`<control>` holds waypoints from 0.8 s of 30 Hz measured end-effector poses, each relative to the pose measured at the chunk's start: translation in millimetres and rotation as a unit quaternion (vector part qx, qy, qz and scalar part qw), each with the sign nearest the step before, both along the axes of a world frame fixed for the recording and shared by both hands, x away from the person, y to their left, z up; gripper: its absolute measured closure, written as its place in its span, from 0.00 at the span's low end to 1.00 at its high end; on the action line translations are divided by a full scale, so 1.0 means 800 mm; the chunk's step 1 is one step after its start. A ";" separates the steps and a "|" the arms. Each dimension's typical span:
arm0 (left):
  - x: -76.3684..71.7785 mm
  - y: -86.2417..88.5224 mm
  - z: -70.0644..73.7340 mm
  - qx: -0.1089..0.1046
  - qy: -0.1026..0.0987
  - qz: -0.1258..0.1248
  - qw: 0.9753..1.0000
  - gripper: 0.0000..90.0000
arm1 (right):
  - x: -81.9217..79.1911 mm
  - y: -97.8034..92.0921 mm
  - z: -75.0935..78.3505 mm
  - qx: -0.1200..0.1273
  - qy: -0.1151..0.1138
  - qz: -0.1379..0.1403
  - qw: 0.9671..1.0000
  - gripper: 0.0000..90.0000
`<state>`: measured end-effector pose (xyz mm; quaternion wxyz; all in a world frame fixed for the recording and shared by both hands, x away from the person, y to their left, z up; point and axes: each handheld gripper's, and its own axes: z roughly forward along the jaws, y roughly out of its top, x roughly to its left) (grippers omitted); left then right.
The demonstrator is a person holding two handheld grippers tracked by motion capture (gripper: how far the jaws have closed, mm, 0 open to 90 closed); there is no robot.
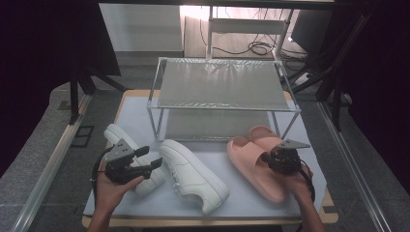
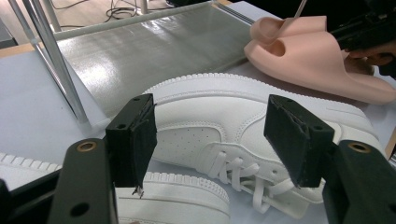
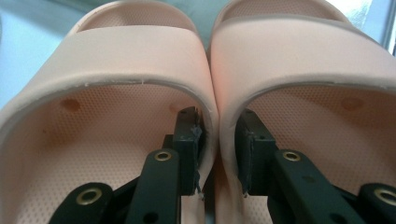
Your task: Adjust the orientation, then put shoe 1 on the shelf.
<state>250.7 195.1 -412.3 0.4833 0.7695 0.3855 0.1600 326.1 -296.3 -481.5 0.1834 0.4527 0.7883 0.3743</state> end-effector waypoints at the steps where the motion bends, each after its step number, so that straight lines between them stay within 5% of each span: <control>1: 0.000 0.000 0.000 0.000 0.000 0.000 1.000 0.39 | 0.000 -0.001 0.002 0.004 -0.001 -0.001 1.000 0.81; 24: -0.002 0.004 0.003 -0.004 -0.003 0.002 1.000 0.39 | 0.008 0.017 0.055 0.032 -0.036 -0.008 0.999 0.83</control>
